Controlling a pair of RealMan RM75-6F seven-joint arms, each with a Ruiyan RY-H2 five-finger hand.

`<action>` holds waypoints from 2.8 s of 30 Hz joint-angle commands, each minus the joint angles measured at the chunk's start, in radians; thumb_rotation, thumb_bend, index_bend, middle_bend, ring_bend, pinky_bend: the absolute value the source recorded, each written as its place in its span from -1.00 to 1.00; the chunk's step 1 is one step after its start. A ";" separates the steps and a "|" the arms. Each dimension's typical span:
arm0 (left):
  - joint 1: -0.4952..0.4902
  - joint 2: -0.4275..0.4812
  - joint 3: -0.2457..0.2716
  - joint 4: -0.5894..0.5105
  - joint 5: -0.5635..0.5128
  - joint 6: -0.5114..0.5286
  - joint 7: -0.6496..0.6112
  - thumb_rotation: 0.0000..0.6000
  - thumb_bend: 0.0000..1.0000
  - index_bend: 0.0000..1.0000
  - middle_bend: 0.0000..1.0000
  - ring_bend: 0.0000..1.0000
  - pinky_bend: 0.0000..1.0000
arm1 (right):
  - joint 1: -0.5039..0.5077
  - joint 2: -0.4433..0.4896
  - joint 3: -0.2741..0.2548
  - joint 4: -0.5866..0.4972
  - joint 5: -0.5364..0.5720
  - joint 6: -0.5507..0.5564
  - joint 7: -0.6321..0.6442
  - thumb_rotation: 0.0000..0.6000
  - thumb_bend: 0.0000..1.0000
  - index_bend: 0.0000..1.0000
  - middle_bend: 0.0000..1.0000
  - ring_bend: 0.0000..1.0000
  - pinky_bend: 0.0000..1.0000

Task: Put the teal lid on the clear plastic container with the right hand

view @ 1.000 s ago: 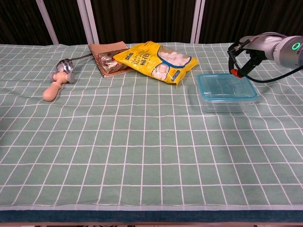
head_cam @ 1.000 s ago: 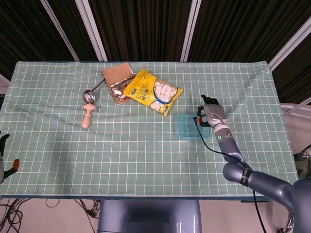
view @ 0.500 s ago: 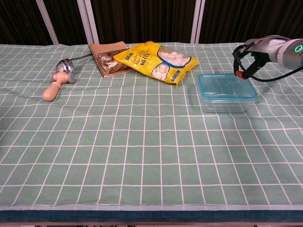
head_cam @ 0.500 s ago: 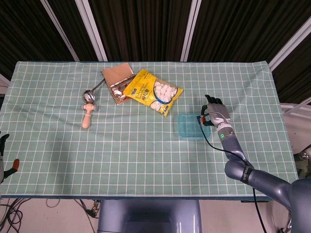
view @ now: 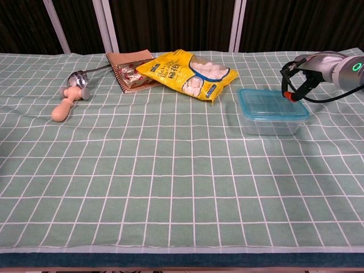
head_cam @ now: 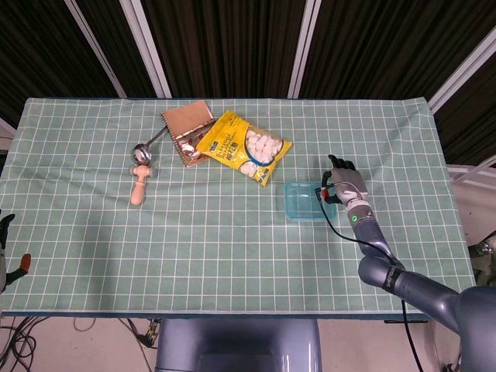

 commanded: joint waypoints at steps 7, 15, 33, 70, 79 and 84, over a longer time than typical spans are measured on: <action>0.000 0.001 0.000 0.000 0.000 -0.001 -0.002 1.00 -0.31 -0.74 -1.00 -1.00 -1.00 | -0.002 -0.011 -0.002 0.011 -0.005 -0.005 0.001 1.00 0.07 0.17 -1.00 -1.00 -1.00; 0.000 0.002 0.000 -0.001 -0.001 -0.002 -0.003 1.00 -0.31 -0.74 -1.00 -1.00 -1.00 | -0.015 0.035 0.026 -0.073 -0.045 0.049 0.022 1.00 0.07 0.17 -1.00 -1.00 -1.00; 0.000 0.005 0.001 -0.003 0.003 -0.002 -0.007 1.00 -0.31 -0.74 -1.00 -1.00 -1.00 | -0.125 0.133 -0.042 -0.342 -0.197 0.184 0.041 1.00 0.07 0.17 -1.00 -1.00 -1.00; 0.000 0.002 0.001 0.000 0.005 0.002 -0.004 1.00 -0.30 -0.74 -1.00 -1.00 -1.00 | -0.175 0.141 -0.058 -0.356 -0.254 0.174 0.082 1.00 0.07 0.18 -1.00 -1.00 -1.00; 0.000 0.001 0.002 0.001 0.005 0.002 -0.003 1.00 -0.31 -0.74 -1.00 -1.00 -1.00 | -0.186 0.140 -0.066 -0.342 -0.265 0.154 0.106 1.00 0.07 0.18 -1.00 -1.00 -1.00; 0.001 0.001 0.001 0.001 0.005 0.003 -0.002 1.00 -0.31 -0.74 -1.00 -1.00 -1.00 | -0.193 0.134 -0.072 -0.331 -0.283 0.144 0.128 1.00 0.07 0.18 -1.00 -1.00 -1.00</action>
